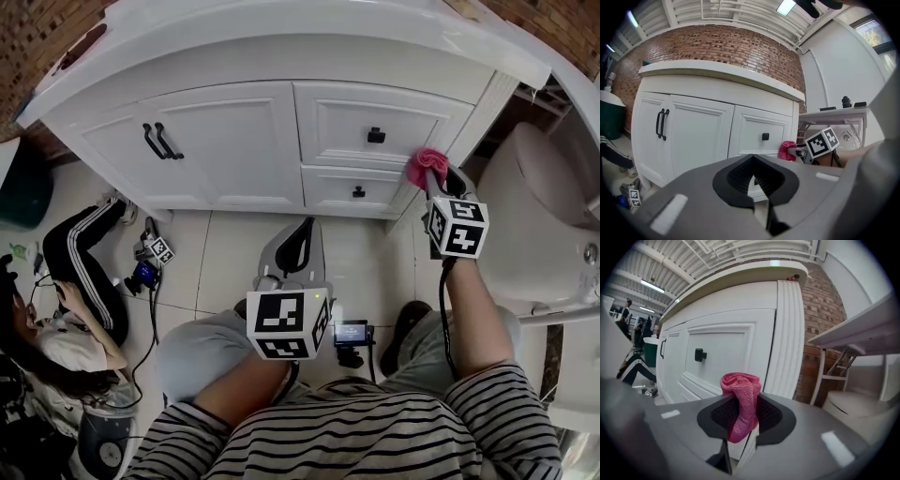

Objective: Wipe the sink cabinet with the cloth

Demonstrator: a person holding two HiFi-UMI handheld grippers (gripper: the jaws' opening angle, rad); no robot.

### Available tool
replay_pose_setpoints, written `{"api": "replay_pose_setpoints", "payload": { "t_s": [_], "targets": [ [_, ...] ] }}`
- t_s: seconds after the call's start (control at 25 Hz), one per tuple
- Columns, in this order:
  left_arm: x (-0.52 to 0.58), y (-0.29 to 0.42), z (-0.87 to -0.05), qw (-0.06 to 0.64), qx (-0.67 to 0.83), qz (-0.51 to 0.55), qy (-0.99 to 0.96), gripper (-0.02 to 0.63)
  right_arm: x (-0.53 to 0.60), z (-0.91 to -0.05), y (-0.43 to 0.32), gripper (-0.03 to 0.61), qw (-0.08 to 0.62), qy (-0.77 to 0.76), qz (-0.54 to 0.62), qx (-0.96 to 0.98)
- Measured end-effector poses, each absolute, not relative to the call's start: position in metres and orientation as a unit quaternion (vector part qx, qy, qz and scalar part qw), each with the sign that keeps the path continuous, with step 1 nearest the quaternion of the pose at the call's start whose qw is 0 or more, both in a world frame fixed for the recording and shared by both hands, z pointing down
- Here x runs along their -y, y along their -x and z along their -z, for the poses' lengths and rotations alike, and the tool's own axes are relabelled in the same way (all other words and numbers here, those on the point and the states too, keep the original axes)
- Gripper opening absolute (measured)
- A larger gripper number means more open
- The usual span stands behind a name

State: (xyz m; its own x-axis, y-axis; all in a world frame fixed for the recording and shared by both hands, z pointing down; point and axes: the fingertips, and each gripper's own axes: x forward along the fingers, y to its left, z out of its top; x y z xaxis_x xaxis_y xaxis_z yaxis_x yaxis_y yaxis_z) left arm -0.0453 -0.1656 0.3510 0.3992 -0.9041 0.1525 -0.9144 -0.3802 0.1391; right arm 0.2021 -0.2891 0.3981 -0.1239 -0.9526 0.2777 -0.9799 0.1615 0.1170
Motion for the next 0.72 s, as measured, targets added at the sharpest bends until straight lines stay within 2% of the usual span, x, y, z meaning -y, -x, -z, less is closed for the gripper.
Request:
{"api": "replay_pose_setpoints", "payload": {
  "t_s": [0.16,0.28,0.4,0.48,0.6,0.72],
  "targets": [
    [0.165,0.052,-0.343,0.093,0.556,-0.015,-0.826,0.000,0.278,-0.404,-0.183,0.092,0.109,-0.656,-0.073,0.744],
    [0.166,0.053,-0.342,0.096,0.553,-0.010,-0.828,0.000,0.278,-0.419,-0.092,0.092,0.107,-0.570,-0.069,0.812],
    [0.166,0.052,-0.346,0.101,0.551,-0.011,-0.828,0.000,0.283,-0.440,0.005,0.092,0.140,-0.483,-0.030,0.864],
    [0.166,0.054,-0.346,0.102,0.553,-0.009,-0.827,0.000,0.293,-0.450,0.043,0.092,0.160,-0.461,-0.005,0.873],
    [0.167,0.059,-0.346,0.103,0.557,-0.006,-0.824,0.000,0.310,-0.462,0.055,0.092,0.182,-0.462,0.013,0.868],
    [0.169,0.063,-0.346,0.109,0.557,-0.001,-0.823,0.000,0.314,-0.466,0.029,0.094,0.182,-0.476,0.010,0.860]
  ]
}}
